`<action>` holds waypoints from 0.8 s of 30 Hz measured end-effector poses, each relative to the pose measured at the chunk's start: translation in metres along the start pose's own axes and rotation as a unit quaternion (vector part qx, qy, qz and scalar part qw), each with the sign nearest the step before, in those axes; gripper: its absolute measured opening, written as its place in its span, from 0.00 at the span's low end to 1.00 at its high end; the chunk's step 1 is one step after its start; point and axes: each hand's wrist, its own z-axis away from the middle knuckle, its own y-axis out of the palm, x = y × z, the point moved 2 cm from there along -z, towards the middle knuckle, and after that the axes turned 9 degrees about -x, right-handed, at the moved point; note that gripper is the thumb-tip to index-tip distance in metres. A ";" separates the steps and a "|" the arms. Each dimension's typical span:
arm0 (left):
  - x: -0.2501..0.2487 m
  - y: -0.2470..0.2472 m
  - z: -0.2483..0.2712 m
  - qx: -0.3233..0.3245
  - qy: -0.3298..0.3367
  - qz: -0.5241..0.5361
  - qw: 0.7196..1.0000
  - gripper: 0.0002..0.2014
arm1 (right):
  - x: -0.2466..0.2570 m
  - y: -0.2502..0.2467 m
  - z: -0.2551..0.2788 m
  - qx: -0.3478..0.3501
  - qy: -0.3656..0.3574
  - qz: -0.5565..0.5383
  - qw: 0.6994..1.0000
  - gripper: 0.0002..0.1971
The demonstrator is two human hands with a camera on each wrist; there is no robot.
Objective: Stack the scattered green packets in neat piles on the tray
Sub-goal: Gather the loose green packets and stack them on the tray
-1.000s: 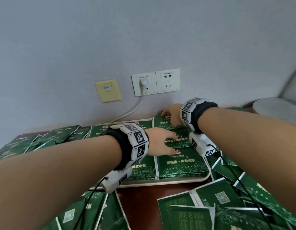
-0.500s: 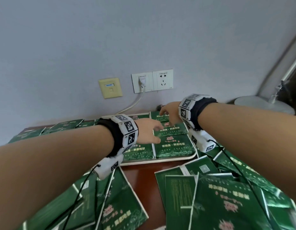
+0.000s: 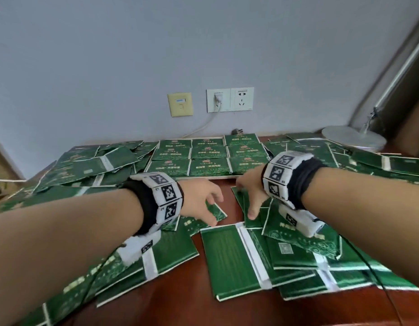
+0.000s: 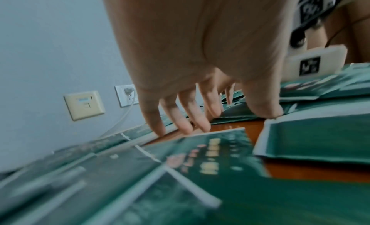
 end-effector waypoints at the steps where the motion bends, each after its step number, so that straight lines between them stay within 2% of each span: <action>1: -0.005 0.004 0.007 -0.010 -0.003 0.020 1.000 0.29 | 0.005 0.004 0.004 -0.015 0.002 -0.007 1.000 0.44; 7: -0.027 0.030 0.022 0.031 -0.024 -0.064 0.997 0.42 | 0.011 0.009 0.017 -0.048 0.033 -0.059 0.997 0.43; 10: -0.025 0.034 0.018 0.058 -0.060 -0.052 0.995 0.36 | 0.013 0.009 0.018 -0.041 0.035 -0.051 0.997 0.37; 12: -0.025 0.034 0.015 0.081 -0.064 -0.072 0.992 0.30 | 0.014 0.008 0.016 -0.029 0.018 -0.035 0.999 0.30; 15: -0.027 0.032 0.012 0.088 -0.071 -0.085 0.990 0.26 | 0.012 0.003 0.016 -0.026 -0.007 -0.014 1.000 0.24; 18: -0.023 0.017 0.010 0.036 -0.095 -0.037 0.994 0.20 | 0.007 -0.010 0.017 -0.076 -0.007 -0.049 0.996 0.17; 21: -0.010 -0.007 0.010 -0.030 -0.146 0.025 0.989 0.15 | 0.001 -0.026 0.018 -0.140 0.003 -0.113 0.984 0.17; 22: -0.005 -0.016 0.010 -0.052 -0.162 0.022 0.985 0.13 | 0.000 -0.030 0.018 -0.155 0.005 -0.133 0.979 0.16; 24: 0.006 -0.033 0.014 -0.086 -0.183 -0.022 0.979 0.17 | 0.001 -0.038 0.016 -0.176 -0.001 -0.169 0.970 0.13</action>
